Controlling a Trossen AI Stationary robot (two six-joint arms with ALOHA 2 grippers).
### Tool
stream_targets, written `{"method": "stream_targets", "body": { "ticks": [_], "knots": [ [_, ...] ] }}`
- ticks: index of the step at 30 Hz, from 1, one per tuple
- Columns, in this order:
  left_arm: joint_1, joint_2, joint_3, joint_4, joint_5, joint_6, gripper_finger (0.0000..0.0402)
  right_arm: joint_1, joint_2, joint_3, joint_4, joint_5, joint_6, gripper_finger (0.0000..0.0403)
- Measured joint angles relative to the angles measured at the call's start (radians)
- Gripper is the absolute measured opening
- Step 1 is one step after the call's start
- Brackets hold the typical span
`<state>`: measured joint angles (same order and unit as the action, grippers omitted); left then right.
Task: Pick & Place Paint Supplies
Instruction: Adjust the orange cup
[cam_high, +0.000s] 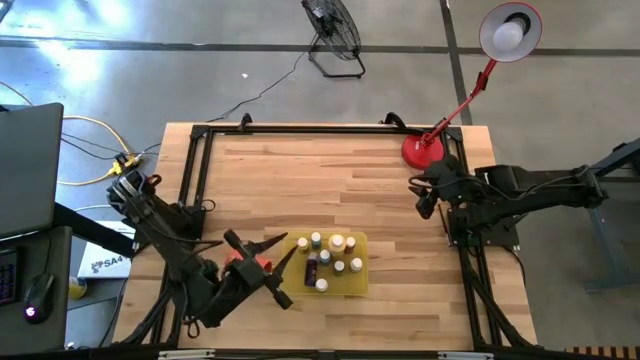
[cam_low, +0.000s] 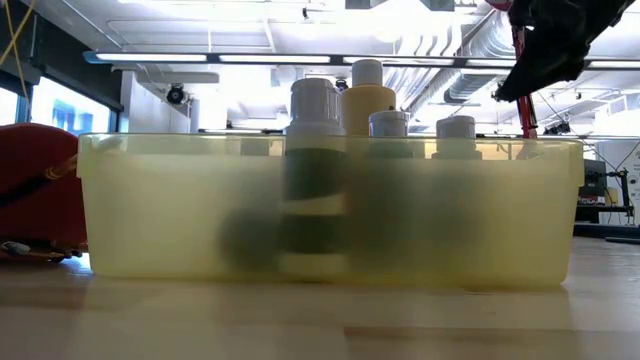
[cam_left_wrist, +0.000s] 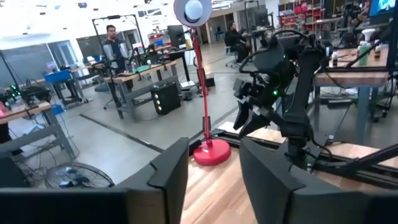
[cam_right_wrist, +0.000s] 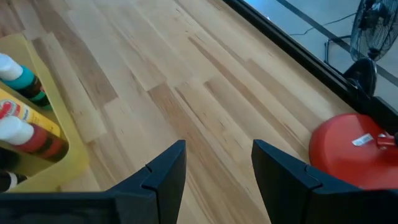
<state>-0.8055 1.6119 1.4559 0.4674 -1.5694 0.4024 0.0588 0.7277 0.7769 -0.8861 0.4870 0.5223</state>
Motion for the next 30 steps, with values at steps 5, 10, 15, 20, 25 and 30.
{"method": "stream_targets", "body": {
  "ticks": [5, 10, 15, 20, 25, 30],
  "knots": [
    [0.000, -0.001, 0.018, 0.001, -0.001, 0.022, 0.0107, 0.000, 0.000, 0.000, -0.003, 0.000, 0.003, 0.0174],
    [0.005, -0.020, 0.018, -0.001, -0.001, 0.071, 0.0063, 0.000, 0.000, 0.000, 0.003, 0.000, 0.003, 0.0174],
    [0.064, -0.023, 0.008, -0.183, 0.223, -0.070, 0.0010, 0.000, 0.000, 0.000, 0.061, 0.001, -0.003, 0.0174],
    [0.193, -0.036, 0.004, -0.555, 0.679, -0.508, 0.0006, 0.000, 0.000, 0.000, 0.113, 0.006, -0.003, 0.0174],
    [0.353, -0.038, 0.004, -0.656, 0.992, -0.585, 0.0002, 0.000, 0.000, 0.000, 0.113, 0.007, 0.007, 0.0174],
    [0.465, -0.039, 0.005, -0.655, 1.221, -0.461, 0.0003, 0.000, 0.000, 0.000, 0.112, 0.008, 0.029, 0.0174]
  ]
}}
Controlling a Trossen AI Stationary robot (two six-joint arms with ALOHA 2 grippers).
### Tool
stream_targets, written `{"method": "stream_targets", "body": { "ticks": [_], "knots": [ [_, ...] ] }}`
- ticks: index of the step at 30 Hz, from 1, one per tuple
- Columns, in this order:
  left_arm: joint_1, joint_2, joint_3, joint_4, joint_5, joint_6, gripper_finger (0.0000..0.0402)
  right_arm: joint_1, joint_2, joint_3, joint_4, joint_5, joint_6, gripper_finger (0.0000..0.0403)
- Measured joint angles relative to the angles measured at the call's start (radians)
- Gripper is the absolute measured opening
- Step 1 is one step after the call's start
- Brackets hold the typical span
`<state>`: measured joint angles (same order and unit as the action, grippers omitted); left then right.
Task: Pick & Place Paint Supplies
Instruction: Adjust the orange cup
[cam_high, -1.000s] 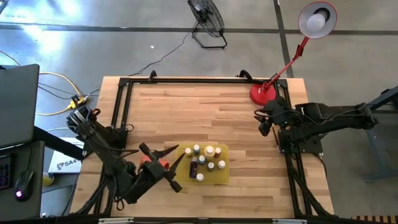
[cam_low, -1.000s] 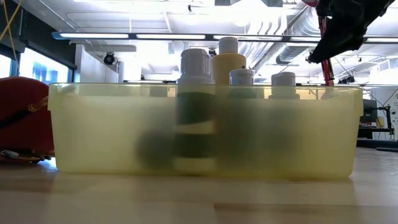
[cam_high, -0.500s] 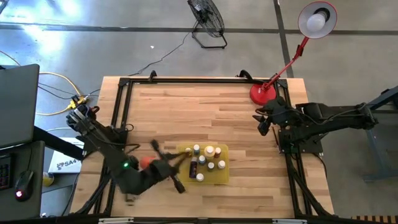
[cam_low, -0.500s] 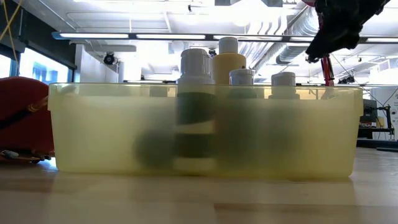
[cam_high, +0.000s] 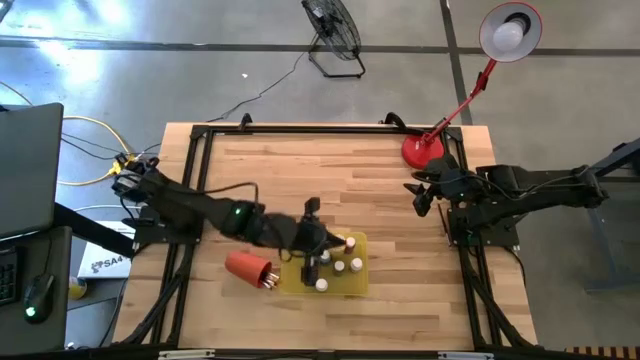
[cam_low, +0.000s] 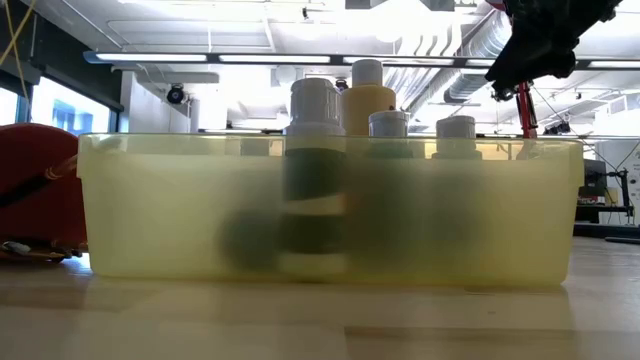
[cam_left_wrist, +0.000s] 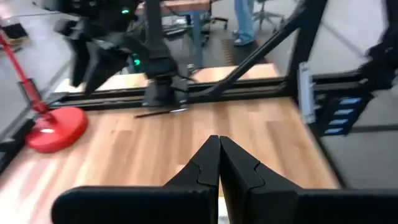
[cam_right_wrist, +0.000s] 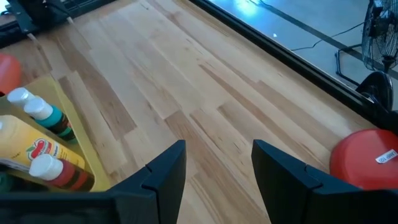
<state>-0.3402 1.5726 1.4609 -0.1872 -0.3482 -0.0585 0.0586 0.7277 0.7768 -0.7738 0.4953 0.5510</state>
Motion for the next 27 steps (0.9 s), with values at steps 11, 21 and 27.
{"method": "stream_targets", "body": {
  "ticks": [11, 21, 27],
  "knots": [
    [0.180, 0.000, 0.000, -0.068, 0.129, -0.004, 0.0003, 0.000, 0.000, 0.000, -0.004, 0.002, 0.022, 0.0174],
    [0.160, 0.003, 0.090, -0.399, 0.093, -0.271, 0.0002, 0.000, 0.000, 0.000, -0.047, -0.107, -0.012, 0.0174],
    [0.086, 0.047, 0.237, -0.643, -0.033, -0.418, 0.0001, 0.000, 0.000, 0.000, -0.049, -0.155, -0.032, 0.0174]
  ]
}}
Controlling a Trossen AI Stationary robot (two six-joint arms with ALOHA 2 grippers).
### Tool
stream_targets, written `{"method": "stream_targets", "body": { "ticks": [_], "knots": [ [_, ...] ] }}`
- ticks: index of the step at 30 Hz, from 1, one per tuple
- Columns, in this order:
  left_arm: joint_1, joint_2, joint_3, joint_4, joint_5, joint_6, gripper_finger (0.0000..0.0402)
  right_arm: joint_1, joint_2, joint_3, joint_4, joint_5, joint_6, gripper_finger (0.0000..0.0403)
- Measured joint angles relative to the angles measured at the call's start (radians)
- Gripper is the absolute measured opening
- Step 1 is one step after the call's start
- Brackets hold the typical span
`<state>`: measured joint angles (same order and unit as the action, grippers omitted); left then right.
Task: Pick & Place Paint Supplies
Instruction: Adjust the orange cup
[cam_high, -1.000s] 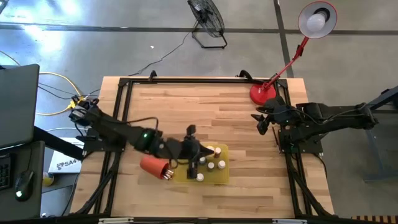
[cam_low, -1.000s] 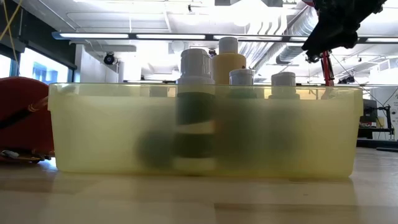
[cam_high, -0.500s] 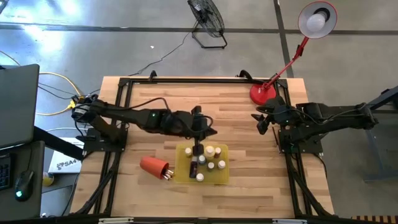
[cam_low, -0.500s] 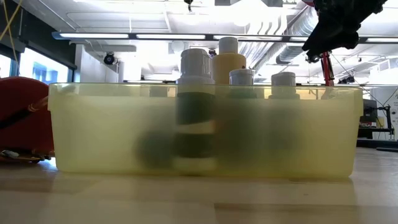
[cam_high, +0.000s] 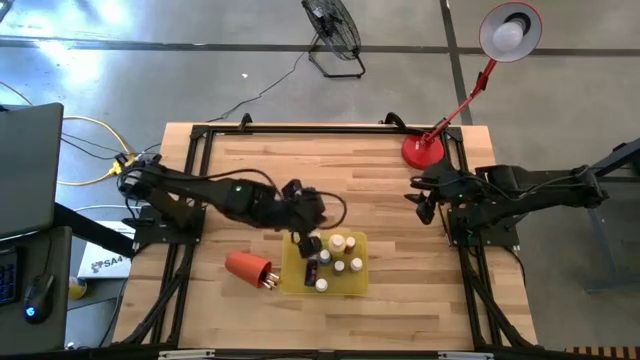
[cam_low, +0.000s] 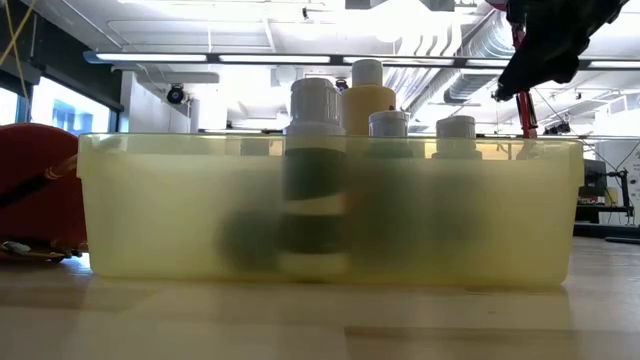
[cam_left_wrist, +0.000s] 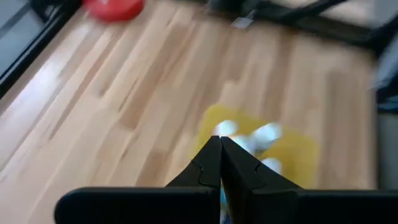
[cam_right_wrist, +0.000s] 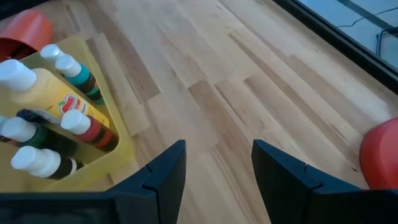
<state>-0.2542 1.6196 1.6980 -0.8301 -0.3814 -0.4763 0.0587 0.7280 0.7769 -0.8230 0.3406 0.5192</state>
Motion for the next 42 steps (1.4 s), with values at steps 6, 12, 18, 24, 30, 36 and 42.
{"method": "stream_targets", "body": {
  "ticks": [6, 12, 18, 24, 30, 36, 42],
  "knots": [
    [-0.055, -0.001, 0.097, -0.116, -0.002, -0.057, 0.0000, 0.000, 0.000, 0.000, 0.005, 0.000, 0.001, 0.0174],
    [-0.055, 0.000, 0.100, -0.193, 0.037, -0.123, 0.0000, 0.000, 0.000, 0.000, 0.011, 0.000, 0.000, 0.0174],
    [-0.054, 0.015, 0.101, -0.222, 0.055, -0.097, 0.0000, 0.000, 0.000, 0.000, 0.011, 0.000, 0.007, 0.0174],
    [-0.054, 0.013, 0.101, -0.221, 0.072, -0.080, 0.0000, 0.000, 0.000, 0.000, 0.011, 0.000, 0.007, 0.0174],
    [-0.054, 0.014, 0.101, -0.237, 0.102, -0.154, 0.0000, 0.000, 0.000, 0.000, 0.011, -0.002, 0.007, 0.0174],
    [-0.069, 0.029, 0.100, -0.310, 0.167, -0.284, 0.0000, 0.000, 0.000, 0.000, 0.011, -0.001, 0.007, 0.0174],
    [-0.076, 0.041, 0.100, -0.277, 0.183, -0.274, 0.0000, 0.000, 0.000, 0.000, 0.010, -0.001, 0.007, 0.0174]
  ]
}}
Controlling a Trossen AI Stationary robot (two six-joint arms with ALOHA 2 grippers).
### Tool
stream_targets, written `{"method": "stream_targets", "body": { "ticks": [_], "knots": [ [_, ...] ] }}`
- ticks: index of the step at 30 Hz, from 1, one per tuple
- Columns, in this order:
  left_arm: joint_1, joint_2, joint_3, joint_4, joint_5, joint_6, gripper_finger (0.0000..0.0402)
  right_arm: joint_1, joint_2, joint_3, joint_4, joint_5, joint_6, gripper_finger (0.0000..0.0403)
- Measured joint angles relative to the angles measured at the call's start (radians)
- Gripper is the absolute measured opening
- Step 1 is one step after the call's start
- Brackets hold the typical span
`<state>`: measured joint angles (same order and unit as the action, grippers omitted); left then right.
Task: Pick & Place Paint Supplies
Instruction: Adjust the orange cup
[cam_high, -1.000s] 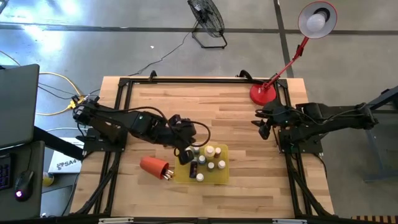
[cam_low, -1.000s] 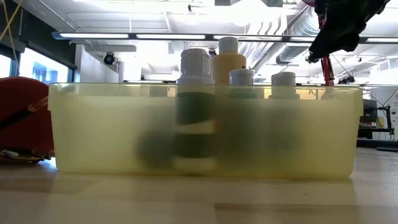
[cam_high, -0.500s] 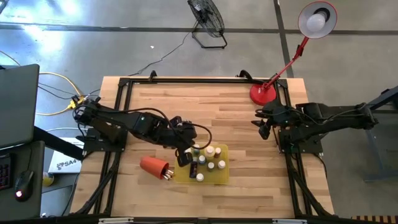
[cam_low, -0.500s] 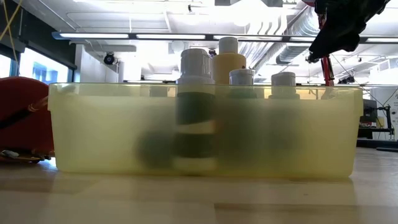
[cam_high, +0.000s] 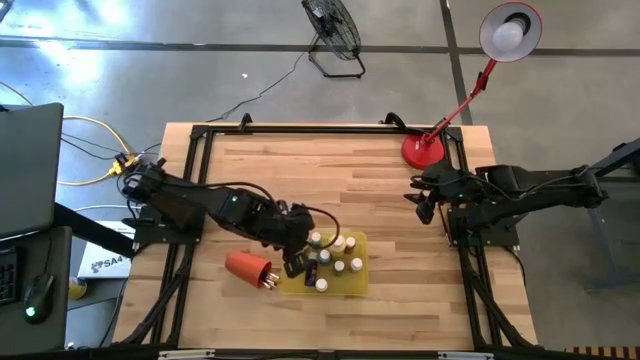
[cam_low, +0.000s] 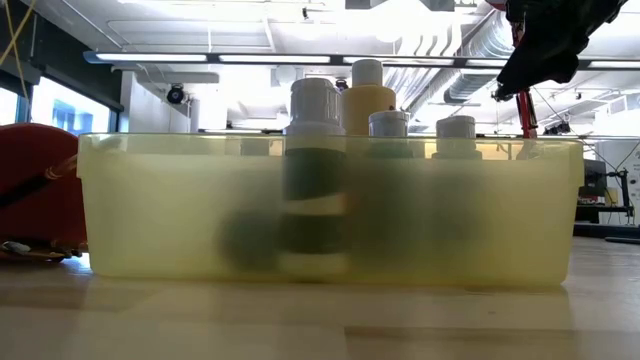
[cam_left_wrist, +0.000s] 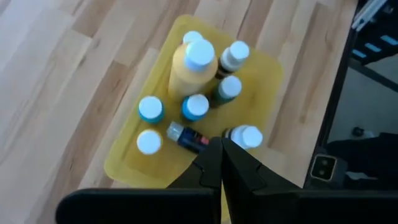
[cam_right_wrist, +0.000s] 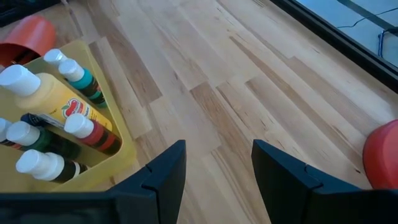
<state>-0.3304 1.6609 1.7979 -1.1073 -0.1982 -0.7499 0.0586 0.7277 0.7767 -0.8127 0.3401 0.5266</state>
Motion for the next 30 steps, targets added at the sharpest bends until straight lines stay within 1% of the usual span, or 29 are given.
{"method": "stream_targets", "body": {
  "ticks": [4, 7, 12, 15, 18, 21, 23, 26, 28, 30],
  "knots": [
    [0.003, 0.015, 0.000, -0.018, -0.008, 0.003, 0.0000, 0.000, 0.000, 0.000, 0.000, 0.000, 0.000, 0.0174],
    [0.003, 0.032, 0.001, -0.033, 0.011, -0.028, 0.0000, 0.000, 0.000, 0.000, 0.000, 0.000, 0.000, 0.0174],
    [-0.011, 0.058, 0.001, -0.088, 0.105, -0.114, 0.0000, 0.000, 0.000, 0.000, 0.000, 0.000, 0.002, 0.0174],
    [-0.026, 0.084, 0.001, -0.134, 0.166, -0.195, 0.0000, 0.000, 0.000, 0.000, 0.001, 0.007, 0.003, 0.0174],
    [-0.046, 0.106, -0.001, -0.219, 0.211, -0.294, 0.0000, 0.000, 0.000, 0.000, 0.003, 0.036, 0.003, 0.0174],
    [-0.060, 0.131, 0.000, -0.274, 0.215, -0.402, 0.0000, 0.000, 0.000, 0.000, 0.002, 0.054, 0.003, 0.0174],
    [-0.065, 0.155, 0.005, -0.287, 0.214, -0.447, 0.0000, 0.000, 0.000, 0.000, 0.002, 0.054, 0.001, 0.0174],
    [-0.083, 0.208, 0.064, -0.282, 0.203, -0.457, 0.0000, 0.000, 0.000, 0.000, 0.000, 0.051, 0.000, 0.0174],
    [-0.086, 0.263, 0.151, -0.289, 0.171, -0.437, 0.0000, 0.000, 0.000, 0.000, -0.003, 0.050, 0.000, 0.0174],
    [-0.077, 0.321, 0.261, -0.332, 0.145, -0.403, 0.0000, 0.000, 0.000, 0.000, -0.005, 0.050, 0.000, 0.0174]
  ]
}}
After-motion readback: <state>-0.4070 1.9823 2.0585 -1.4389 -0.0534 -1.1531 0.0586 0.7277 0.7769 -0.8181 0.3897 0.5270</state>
